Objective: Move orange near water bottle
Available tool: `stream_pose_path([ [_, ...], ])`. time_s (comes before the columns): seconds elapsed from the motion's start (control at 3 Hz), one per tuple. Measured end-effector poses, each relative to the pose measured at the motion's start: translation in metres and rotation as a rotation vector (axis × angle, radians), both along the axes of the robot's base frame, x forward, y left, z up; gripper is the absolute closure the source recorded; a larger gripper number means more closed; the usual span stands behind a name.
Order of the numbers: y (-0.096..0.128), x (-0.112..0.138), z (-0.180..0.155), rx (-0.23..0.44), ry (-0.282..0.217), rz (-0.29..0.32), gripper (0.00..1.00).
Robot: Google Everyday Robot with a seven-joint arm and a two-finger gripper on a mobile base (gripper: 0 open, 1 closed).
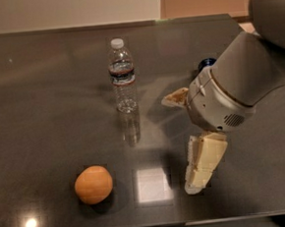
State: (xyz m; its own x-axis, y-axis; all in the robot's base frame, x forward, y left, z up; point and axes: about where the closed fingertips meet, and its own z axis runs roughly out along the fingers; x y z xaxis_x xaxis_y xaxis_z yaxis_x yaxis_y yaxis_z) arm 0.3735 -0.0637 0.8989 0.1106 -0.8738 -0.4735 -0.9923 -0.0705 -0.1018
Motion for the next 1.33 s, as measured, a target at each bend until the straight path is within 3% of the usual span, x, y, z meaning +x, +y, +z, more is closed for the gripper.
stream_pose_path([
  [0.67, 0.066, -0.024, -0.029, 0.101, 0.073, 0.093, 0.00],
  [1.33, 0.123, -0.037, -0.042, 0.153, 0.062, 0.175, 0.00],
])
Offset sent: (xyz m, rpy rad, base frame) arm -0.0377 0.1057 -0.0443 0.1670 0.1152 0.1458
